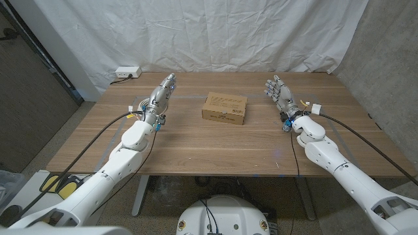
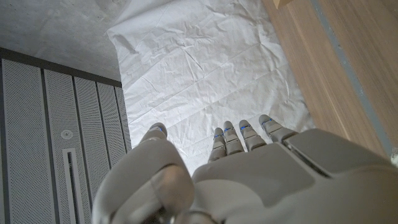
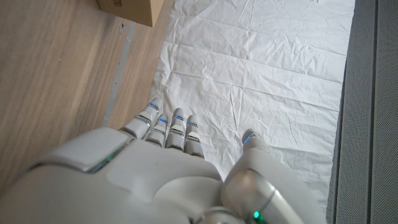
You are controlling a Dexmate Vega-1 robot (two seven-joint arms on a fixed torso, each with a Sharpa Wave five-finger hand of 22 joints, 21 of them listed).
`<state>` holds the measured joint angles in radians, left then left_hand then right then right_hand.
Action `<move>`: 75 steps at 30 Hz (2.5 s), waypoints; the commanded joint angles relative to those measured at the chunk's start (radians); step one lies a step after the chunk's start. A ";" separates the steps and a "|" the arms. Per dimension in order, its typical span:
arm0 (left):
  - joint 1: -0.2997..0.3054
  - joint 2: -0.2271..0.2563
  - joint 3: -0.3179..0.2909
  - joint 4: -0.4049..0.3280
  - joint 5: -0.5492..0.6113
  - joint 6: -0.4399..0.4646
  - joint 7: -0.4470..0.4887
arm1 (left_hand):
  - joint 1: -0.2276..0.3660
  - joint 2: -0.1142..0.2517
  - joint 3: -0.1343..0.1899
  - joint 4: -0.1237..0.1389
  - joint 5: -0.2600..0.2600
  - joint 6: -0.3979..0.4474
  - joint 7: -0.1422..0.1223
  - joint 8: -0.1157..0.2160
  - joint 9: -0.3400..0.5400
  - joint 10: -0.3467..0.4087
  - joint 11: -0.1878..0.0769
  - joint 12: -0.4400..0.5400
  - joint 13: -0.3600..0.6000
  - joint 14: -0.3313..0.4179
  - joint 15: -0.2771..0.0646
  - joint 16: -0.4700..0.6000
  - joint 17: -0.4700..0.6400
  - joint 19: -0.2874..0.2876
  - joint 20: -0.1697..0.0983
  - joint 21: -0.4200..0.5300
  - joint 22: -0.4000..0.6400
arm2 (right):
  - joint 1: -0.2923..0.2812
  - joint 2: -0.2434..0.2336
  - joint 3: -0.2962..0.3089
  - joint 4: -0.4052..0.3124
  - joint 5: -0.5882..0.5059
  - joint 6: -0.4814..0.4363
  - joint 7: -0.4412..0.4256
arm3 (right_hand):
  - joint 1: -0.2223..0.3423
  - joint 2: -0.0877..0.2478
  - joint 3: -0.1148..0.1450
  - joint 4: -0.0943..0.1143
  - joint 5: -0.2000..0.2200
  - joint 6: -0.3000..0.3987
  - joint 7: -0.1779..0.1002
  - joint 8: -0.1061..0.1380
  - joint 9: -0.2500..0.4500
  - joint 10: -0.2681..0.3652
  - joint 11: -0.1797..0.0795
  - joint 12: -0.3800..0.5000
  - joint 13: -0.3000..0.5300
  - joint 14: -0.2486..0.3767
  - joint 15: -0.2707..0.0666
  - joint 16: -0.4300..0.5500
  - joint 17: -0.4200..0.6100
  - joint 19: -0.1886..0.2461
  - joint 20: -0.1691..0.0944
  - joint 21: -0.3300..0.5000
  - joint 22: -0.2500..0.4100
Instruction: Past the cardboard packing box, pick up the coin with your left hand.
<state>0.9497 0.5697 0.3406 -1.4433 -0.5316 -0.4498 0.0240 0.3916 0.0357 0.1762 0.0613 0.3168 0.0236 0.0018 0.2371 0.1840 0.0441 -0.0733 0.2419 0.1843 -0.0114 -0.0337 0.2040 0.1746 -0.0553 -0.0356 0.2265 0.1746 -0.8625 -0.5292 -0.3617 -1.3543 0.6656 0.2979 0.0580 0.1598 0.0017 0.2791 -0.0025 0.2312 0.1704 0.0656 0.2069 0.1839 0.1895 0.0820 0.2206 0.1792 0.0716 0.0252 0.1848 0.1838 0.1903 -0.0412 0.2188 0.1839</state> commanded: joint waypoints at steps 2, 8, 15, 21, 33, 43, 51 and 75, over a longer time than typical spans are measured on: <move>0.028 -0.006 -0.010 -0.014 0.065 -0.060 0.055 | 0.016 0.001 0.000 -0.012 0.003 0.024 0.005 0.008 0.002 0.022 -0.001 0.007 0.004 0.021 -0.007 0.010 0.006 0.014 -0.100 0.005 0.004 | -0.010 0.006 0.004 -0.010 -0.003 0.016 -0.016 | 0.007 0.000 0.001 -0.004 0.005 0.015 -0.001 0.003 0.005 0.009 -0.002 0.001 0.005 0.007 0.002 0.005 0.004 0.000 -0.026 -0.005 0.002; 0.012 -0.025 -0.003 0.038 0.063 -0.116 0.023 | 0.023 0.001 0.001 -0.016 0.003 0.031 0.000 0.007 0.002 0.029 -0.003 0.007 0.004 0.026 -0.014 0.008 0.006 0.018 -0.102 0.004 0.004 | -0.014 0.004 0.006 -0.018 -0.004 0.013 -0.024 | 0.007 0.001 0.001 -0.005 0.005 0.016 0.000 0.003 0.005 0.010 -0.001 0.000 0.005 0.004 0.003 0.004 0.004 -0.001 -0.026 -0.005 0.002; -0.008 -0.039 0.007 0.082 0.088 -0.171 0.005 | 0.053 0.006 0.008 -0.034 0.004 0.038 -0.021 0.001 0.001 0.013 -0.018 -0.007 0.006 0.003 -0.025 -0.008 0.006 -0.016 -0.103 -0.016 0.004 | -0.013 0.006 0.006 -0.024 -0.008 0.013 -0.033 | 0.007 0.002 0.000 -0.006 0.005 0.018 0.000 0.002 0.005 0.010 -0.001 0.000 0.005 0.003 0.002 0.003 0.004 -0.002 -0.025 -0.006 0.002; -0.019 -0.044 0.016 0.103 0.112 -0.200 -0.002 | 0.091 0.012 0.018 -0.056 0.005 0.057 -0.052 0.001 0.001 0.005 -0.023 -0.016 0.007 -0.014 -0.034 -0.017 0.005 -0.044 -0.102 -0.029 0.004 | -0.012 0.010 0.005 -0.024 -0.012 0.018 -0.037 | 0.008 0.002 0.000 -0.006 0.005 0.019 0.000 0.001 0.005 0.010 0.001 0.000 0.005 0.004 0.003 0.003 0.004 -0.002 -0.025 -0.007 0.002; -0.018 -0.055 0.018 0.115 0.112 -0.226 -0.004 | 0.196 0.023 0.046 -0.121 -0.001 0.153 -0.093 0.018 0.003 -0.017 -0.028 -0.031 0.009 -0.047 -0.045 -0.024 0.003 -0.104 -0.075 -0.040 0.004 | -0.007 0.016 0.001 -0.022 -0.017 0.015 -0.045 | 0.008 0.002 -0.001 -0.008 0.005 0.020 0.001 0.000 0.005 0.010 0.001 -0.001 0.005 0.004 0.003 0.003 0.004 -0.003 -0.025 -0.008 0.002; 0.006 -0.043 0.003 0.082 0.166 -0.231 0.053 | 0.295 0.026 0.066 -0.180 -0.011 0.178 -0.095 0.003 0.007 -0.122 0.020 -0.054 0.009 -0.143 -0.006 -0.032 0.003 -0.165 -0.064 -0.043 0.005 | 0.002 0.024 0.002 -0.011 -0.019 0.022 -0.050 | 0.007 0.003 -0.002 -0.008 0.004 0.021 0.001 0.000 0.005 0.011 0.001 -0.001 0.005 0.004 0.004 0.004 0.004 -0.004 -0.024 -0.009 0.003; 0.013 -0.051 0.000 0.067 0.222 -0.228 0.106 | 0.335 0.027 0.073 -0.200 -0.014 0.219 -0.102 0.011 0.009 -0.140 0.045 -0.051 0.009 -0.165 0.022 -0.030 0.002 -0.169 -0.038 -0.037 0.004 | 0.033 0.035 -0.012 0.021 -0.024 0.015 -0.032 | 0.007 0.003 -0.003 -0.009 0.004 0.021 0.001 -0.001 0.005 0.012 0.000 -0.002 0.005 0.003 0.005 0.003 0.004 -0.004 -0.023 -0.009 0.003; 0.075 -0.014 -0.018 -0.065 0.468 -0.121 0.297 | 0.433 -0.026 0.058 -0.217 -0.022 0.435 -0.098 0.072 0.019 -0.150 0.052 -0.033 0.008 -0.161 0.034 -0.018 0.002 -0.163 0.041 -0.027 0.007 | 0.034 0.041 -0.011 0.038 -0.021 0.024 -0.029 | 0.008 0.004 -0.004 -0.012 0.004 0.022 -0.002 -0.004 0.005 0.014 0.000 -0.002 0.006 0.004 0.007 0.004 0.004 -0.005 -0.022 -0.011 0.003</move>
<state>0.9875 0.5285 0.3367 -1.4343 -0.2014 -0.6380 0.2185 0.8205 0.0200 0.2393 -0.1561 0.2953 0.4439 -0.0996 0.3038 0.1980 -0.1078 -0.0152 0.2011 0.1884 -0.1689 0.0018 0.1788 0.1769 -0.1719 -0.0017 0.1926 0.1795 -0.8243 -0.4896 -0.3765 -1.3218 0.6390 0.3165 0.0280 0.1597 0.0017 0.2718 -0.0098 0.2312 0.1859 0.0607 0.2068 0.1836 0.1893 0.0818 0.2206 0.1791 0.0751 0.0288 0.1848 0.1836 0.1865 -0.0375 0.2108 0.1835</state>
